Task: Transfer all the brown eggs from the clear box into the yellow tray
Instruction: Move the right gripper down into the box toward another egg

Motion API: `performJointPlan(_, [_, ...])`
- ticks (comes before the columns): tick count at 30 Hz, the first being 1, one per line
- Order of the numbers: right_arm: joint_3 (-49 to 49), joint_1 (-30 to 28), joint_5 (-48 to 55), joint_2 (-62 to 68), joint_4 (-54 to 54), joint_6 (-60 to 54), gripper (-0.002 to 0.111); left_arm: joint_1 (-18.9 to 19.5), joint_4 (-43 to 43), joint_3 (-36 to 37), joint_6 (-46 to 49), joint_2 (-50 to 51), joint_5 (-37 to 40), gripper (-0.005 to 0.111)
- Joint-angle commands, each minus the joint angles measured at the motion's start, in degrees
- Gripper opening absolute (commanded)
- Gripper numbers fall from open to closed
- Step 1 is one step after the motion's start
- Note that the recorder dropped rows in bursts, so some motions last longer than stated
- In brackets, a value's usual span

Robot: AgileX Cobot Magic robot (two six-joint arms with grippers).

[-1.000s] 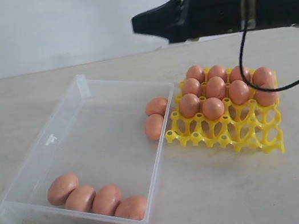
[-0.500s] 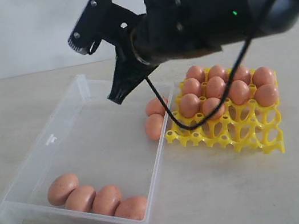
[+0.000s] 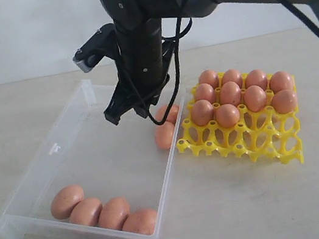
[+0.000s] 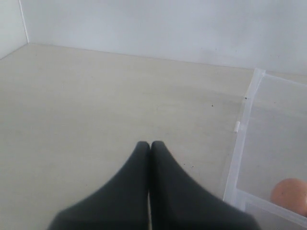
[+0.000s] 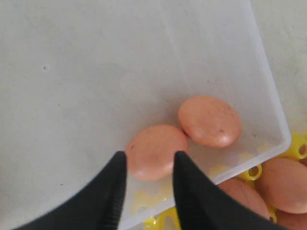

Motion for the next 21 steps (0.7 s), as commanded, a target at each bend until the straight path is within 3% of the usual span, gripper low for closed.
performJointPlan(1, [-0.61, -0.15, -2.07, 2.01, 0.02, 3.10, 0.064, -0.18, 0.01, -0.20, -0.58, 0.17, -0.22, -0.004])
performJointPlan(7, [-0.61, -0.15, -6.03, 5.16, -0.08, 13.26, 0.063, -0.18, 0.01, -0.20, -0.58, 0.17, -0.22, -0.004])
performJointPlan(21, [-0.61, -0.15, -1.75, 7.24, -1.04, 23.77, 0.063, -0.18, 0.01, -0.20, -0.58, 0.17, -0.22, -0.004])
